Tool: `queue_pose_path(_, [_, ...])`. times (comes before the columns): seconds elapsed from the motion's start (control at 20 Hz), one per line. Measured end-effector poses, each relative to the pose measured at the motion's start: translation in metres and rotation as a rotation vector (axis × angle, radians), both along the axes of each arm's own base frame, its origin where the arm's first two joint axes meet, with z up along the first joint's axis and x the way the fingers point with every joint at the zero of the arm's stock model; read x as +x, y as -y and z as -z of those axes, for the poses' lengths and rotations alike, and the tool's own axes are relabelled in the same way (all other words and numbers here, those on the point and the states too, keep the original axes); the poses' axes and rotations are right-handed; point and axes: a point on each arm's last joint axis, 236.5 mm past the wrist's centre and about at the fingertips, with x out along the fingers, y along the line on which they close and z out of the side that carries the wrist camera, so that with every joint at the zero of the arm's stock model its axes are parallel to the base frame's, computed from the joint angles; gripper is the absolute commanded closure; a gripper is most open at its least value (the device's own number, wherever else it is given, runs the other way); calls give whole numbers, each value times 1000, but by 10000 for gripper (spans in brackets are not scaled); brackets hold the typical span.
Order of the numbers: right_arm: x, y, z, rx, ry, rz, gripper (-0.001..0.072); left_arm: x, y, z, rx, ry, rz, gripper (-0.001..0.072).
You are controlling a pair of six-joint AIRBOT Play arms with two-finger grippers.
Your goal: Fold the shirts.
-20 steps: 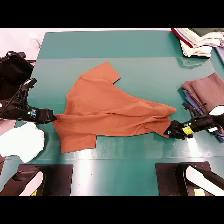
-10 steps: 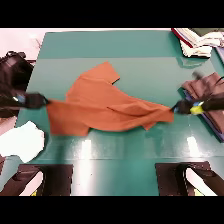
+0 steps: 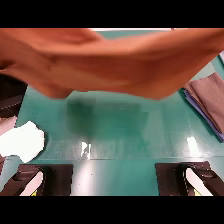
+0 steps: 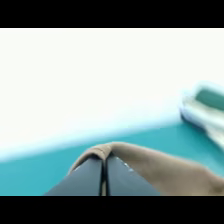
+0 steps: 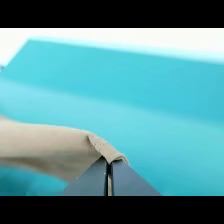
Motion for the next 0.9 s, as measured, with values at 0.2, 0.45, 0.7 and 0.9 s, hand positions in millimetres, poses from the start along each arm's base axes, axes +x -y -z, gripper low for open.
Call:
queue_pose_path(0.2, [-18,9,-46,-20,80,59,697,-19,-13,-31,-24,107,-59,688])
queue_pose_path(0.45, [16,25,-4,3,-90,103,697,74,-21,52,-41,-202,-68,687])
queue_pose_path(0.7, [91,43,132,39,-515,110,697,192,-6,237,-103,-758,34,686])
queue_pose_path(0.9, [131,51,266,65,-875,83,697,247,5,384,-180,-1125,88,686])
